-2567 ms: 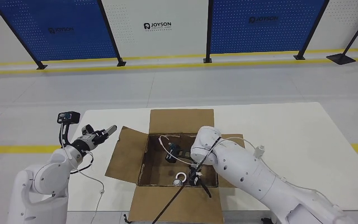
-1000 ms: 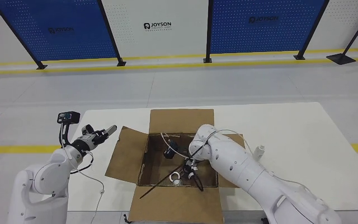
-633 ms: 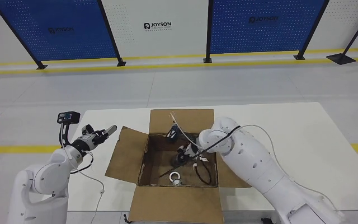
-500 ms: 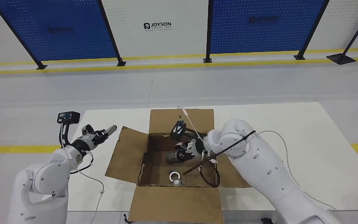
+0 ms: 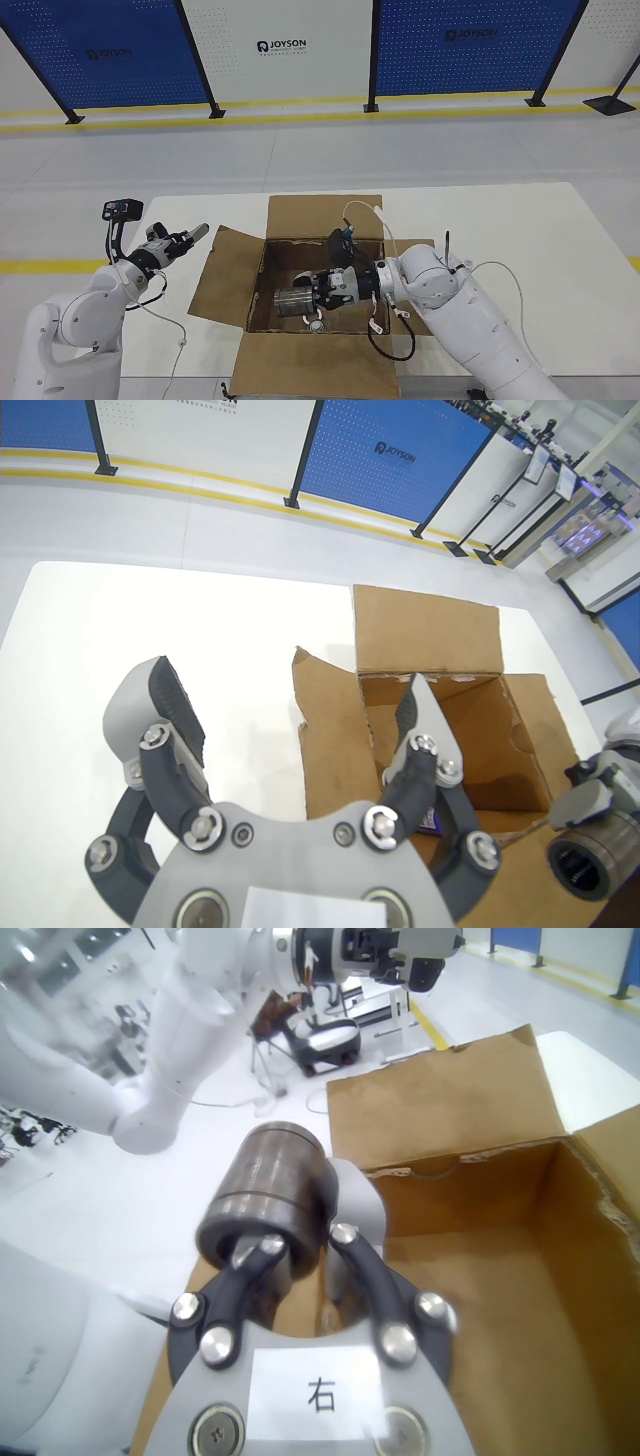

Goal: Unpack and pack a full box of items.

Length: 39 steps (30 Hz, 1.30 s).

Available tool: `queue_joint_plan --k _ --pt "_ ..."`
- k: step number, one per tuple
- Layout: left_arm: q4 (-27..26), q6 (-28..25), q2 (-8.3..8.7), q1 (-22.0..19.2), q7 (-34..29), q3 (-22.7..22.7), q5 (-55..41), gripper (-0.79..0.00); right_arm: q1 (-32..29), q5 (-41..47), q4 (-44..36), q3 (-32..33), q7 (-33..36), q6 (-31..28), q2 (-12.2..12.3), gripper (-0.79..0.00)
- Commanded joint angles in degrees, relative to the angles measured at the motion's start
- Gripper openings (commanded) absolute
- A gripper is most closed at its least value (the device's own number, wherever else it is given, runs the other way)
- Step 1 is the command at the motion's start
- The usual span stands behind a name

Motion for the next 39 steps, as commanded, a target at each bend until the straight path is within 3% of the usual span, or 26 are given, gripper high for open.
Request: queue_joint_plan --k 1,4,8,12,24,28,33,39 --pt "0.00 0.00 0.00 0.00 0.00 0.00 0.00 0.000 0.80 -0.30 1.45 0.31 -1.74 -0.07 0.02 -0.785" --pt "0.00 0.00 0.00 0.00 0.00 0.00 0.00 0.000 1.15 -5.34 0.84 2.46 -5.92 3.05 0.31 -0.785" --pt "0.00 0.00 0.00 0.00 0.00 0.00 0.00 0.000 -0.25 -17.23 -5.09 6.68 -10.58 11.48 1.36 -0.785" --pt "0.00 0.00 0.00 0.00 0.00 0.00 0.00 0.000 -3.39 -25.53 -12.23 9.50 -9.58 19.53 2.50 -0.785" --pt "0.00 0.00 0.00 0.00 0.00 0.00 0.00 0.000 -3.39 -25.89 -12.32 9.53 -9.62 19.81 2.52 -0.785" --pt "0.00 0.00 0.00 0.00 0.00 0.00 0.00 0.000 -1.92 -32.81 -14.41 12.11 -10.20 26.40 3.04 -0.785" --pt "0.00 0.00 0.00 0.00 0.00 0.00 0.00 0.000 -1.26 -43.32 -20.53 20.00 -6.39 33.99 4.78 -0.785" --pt "0.00 0.00 0.00 0.00 0.00 0.00 0.00 0.000 -4.99 -57.06 -29.84 27.44 6.77 44.10 6.69 -0.785"
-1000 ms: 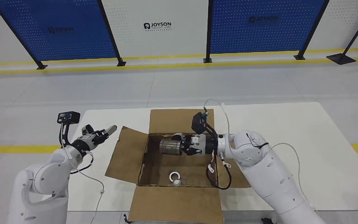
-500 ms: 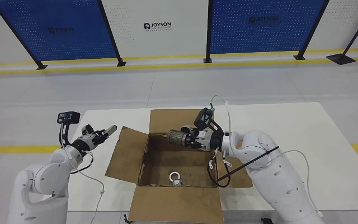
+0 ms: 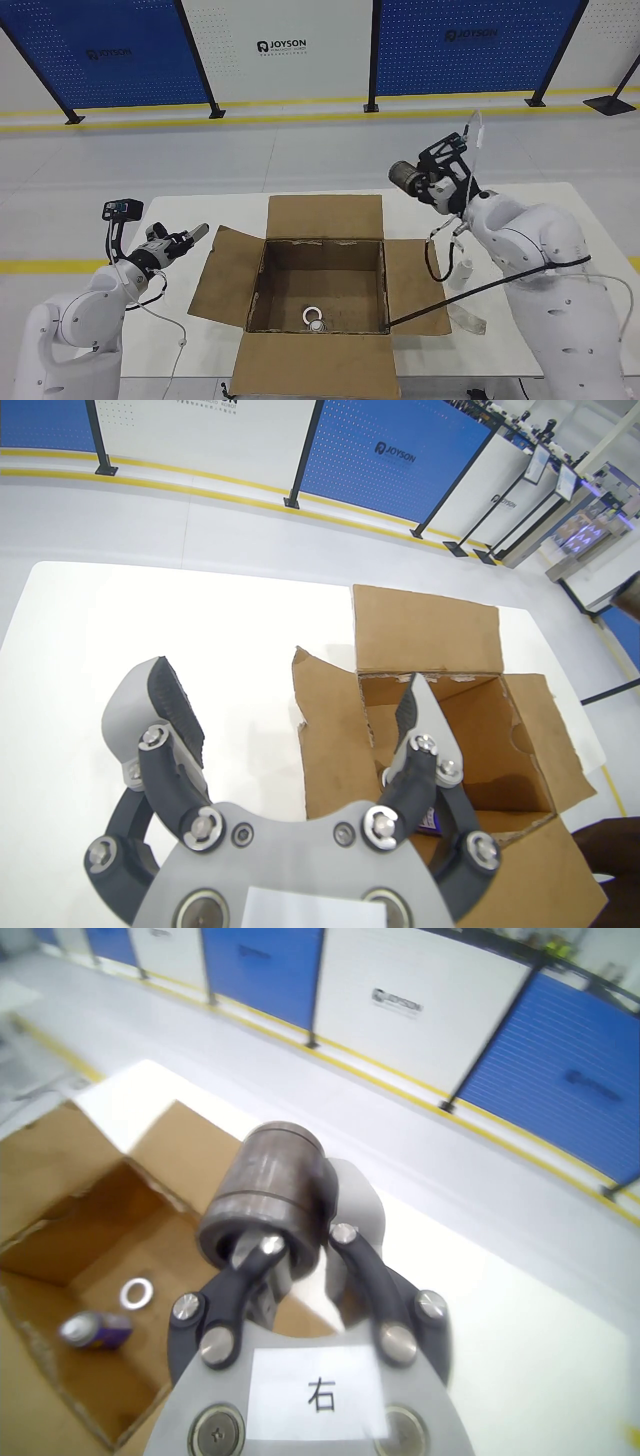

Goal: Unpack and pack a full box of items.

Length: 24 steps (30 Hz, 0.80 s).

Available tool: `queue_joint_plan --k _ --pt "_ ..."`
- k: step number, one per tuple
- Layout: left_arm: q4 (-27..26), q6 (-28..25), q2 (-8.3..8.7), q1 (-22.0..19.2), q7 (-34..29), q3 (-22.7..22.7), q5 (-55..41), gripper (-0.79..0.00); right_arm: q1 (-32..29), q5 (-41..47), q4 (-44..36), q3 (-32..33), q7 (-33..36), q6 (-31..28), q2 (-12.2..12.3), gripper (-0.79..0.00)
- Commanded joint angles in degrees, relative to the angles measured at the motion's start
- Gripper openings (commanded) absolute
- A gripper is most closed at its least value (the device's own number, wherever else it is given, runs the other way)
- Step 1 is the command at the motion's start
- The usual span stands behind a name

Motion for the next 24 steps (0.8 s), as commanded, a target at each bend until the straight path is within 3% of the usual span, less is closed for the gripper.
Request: queue_joint_plan --k 1,4,18,24 --pt "0.00 0.00 0.00 0.00 0.00 0.00 0.00 0.000 -1.68 -5.96 -2.89 1.60 5.76 4.25 0.46 -0.785" --pt "0.00 0.00 0.00 0.00 0.00 0.00 0.00 0.000 -4.46 -8.46 -6.07 2.65 8.13 8.63 0.64 -0.785" --pt "0.00 0.00 0.00 0.00 0.00 0.00 0.00 0.000 -5.95 -7.37 -4.78 1.25 6.07 8.95 0.49 -0.785" --pt "0.00 0.00 0.00 0.00 0.00 0.00 0.00 0.000 -4.83 -5.24 -2.27 4.92 13.08 9.10 1.00 -0.785"
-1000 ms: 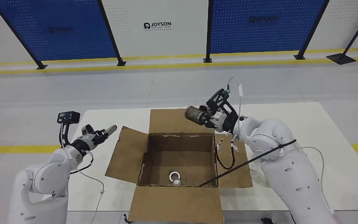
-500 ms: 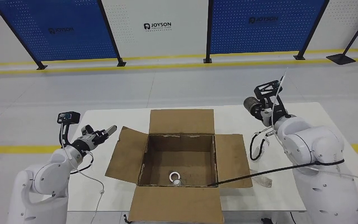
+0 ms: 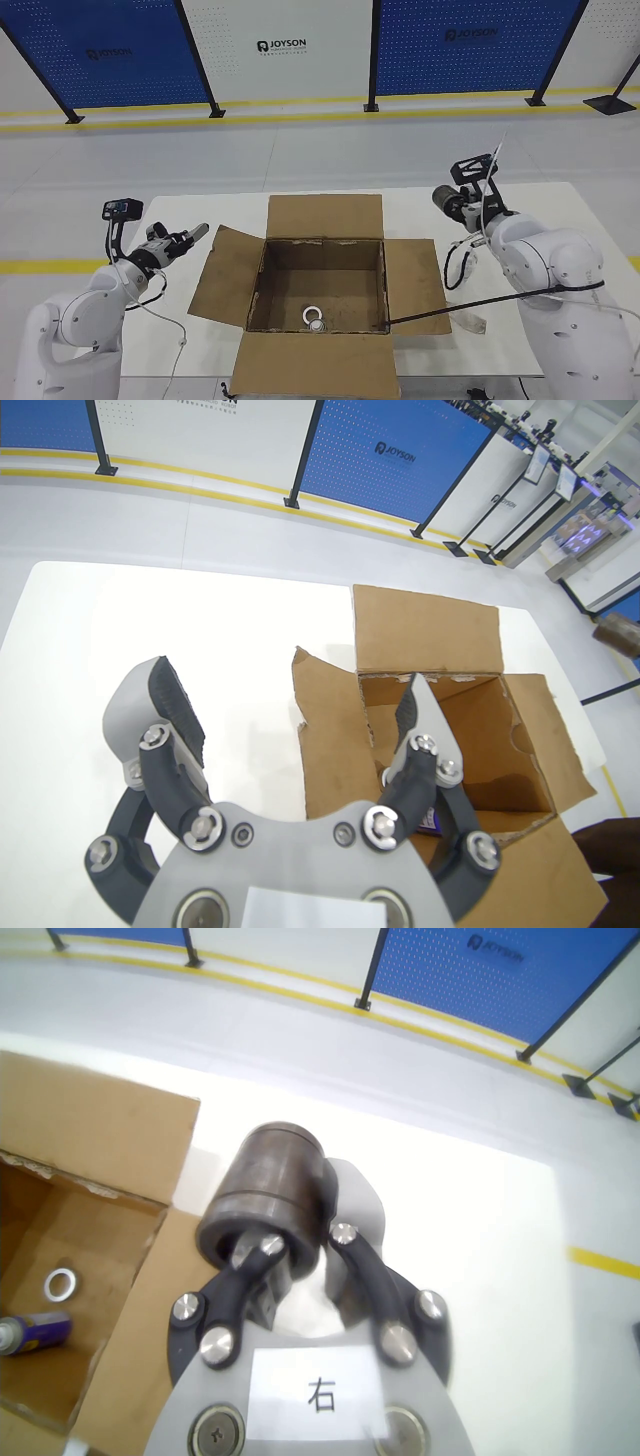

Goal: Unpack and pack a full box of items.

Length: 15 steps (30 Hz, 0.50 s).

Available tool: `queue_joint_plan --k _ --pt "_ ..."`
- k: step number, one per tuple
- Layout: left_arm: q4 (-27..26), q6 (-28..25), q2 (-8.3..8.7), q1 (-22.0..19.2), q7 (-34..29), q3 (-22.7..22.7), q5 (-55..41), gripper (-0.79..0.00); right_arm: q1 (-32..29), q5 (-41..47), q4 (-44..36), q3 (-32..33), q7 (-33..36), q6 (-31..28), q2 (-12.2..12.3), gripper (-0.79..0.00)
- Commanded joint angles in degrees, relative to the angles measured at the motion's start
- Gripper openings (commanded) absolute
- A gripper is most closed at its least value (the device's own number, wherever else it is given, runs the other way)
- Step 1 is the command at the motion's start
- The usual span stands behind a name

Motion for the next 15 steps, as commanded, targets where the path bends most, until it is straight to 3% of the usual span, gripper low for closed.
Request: queue_joint_plan --k 1,10,15 --pt "0.00 0.00 0.00 0.00 0.00 0.00 0.00 0.000 0.25 1.26 0.28 2.35 4.02 -0.74 0.36 -0.785" --pt "0.00 0.00 0.00 0.00 0.00 0.00 0.00 0.000 1.52 6.82 -1.56 6.46 24.73 -8.89 1.98 -0.785" --pt "0.00 0.00 0.00 0.00 0.00 0.00 0.00 0.000 -0.39 6.79 -0.40 5.98 24.73 -11.28 3.55 -0.785"
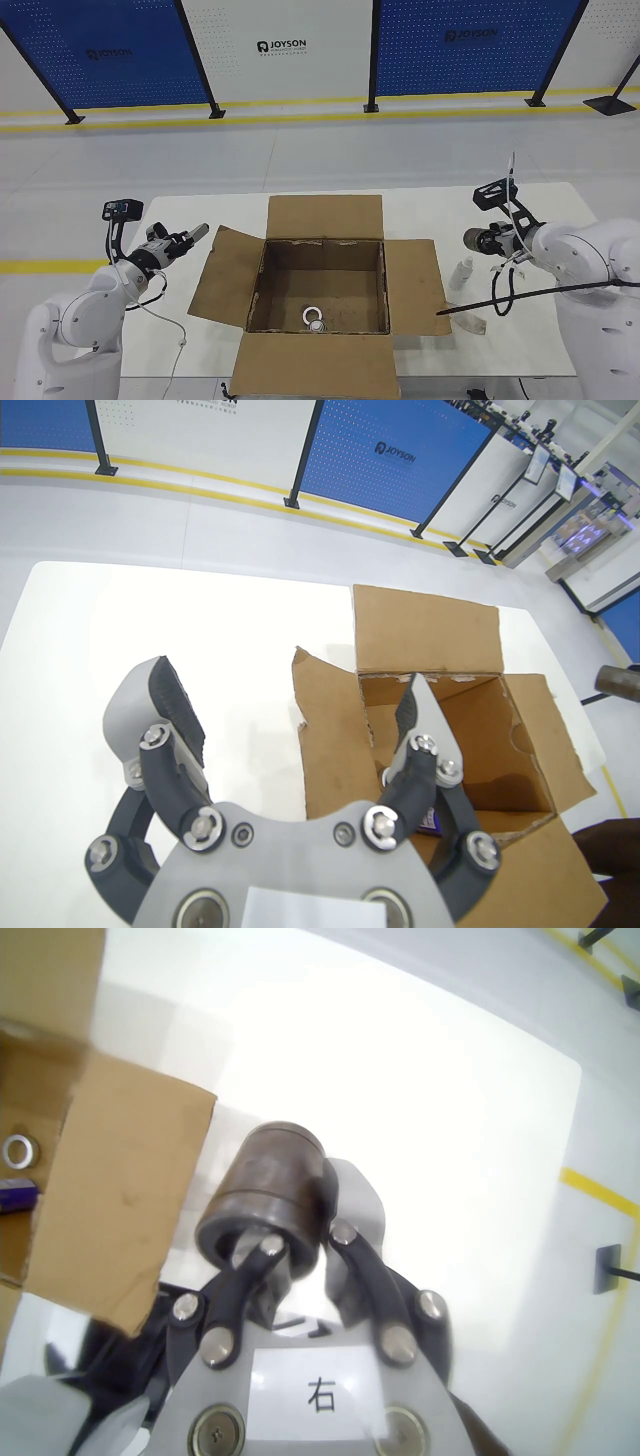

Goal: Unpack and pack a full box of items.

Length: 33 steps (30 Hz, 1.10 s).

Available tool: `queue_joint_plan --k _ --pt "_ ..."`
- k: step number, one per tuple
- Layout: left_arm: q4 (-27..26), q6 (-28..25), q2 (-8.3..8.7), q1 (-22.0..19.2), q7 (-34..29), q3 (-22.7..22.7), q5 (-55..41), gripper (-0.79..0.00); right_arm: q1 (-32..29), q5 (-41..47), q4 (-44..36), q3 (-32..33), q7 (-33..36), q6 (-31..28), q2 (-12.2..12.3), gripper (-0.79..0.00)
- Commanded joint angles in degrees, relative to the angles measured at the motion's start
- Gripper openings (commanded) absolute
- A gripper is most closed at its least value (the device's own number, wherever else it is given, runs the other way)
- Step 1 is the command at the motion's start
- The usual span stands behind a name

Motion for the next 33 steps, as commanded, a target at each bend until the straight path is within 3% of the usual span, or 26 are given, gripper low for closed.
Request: queue_joint_plan --k 1,13,25,33 --pt "0.00 0.00 0.00 0.00 0.00 0.00 0.00 0.000 -0.82 0.06 0.40 -0.18 -0.07 -0.89 0.70 -0.785" --pt "0.00 0.00 0.00 0.00 0.00 0.00 0.00 0.000 -4.89 6.91 1.48 -3.22 -0.07 -0.18 6.65 -0.785" --pt "0.00 0.00 0.00 0.00 0.00 0.00 0.00 0.000 -3.51 15.61 4.33 -12.90 -0.07 3.85 14.18 -0.785" --pt "0.00 0.00 0.00 0.00 0.00 0.00 0.00 0.000 -3.51 15.61 4.33 -12.90 -0.07 3.85 14.18 -0.785"
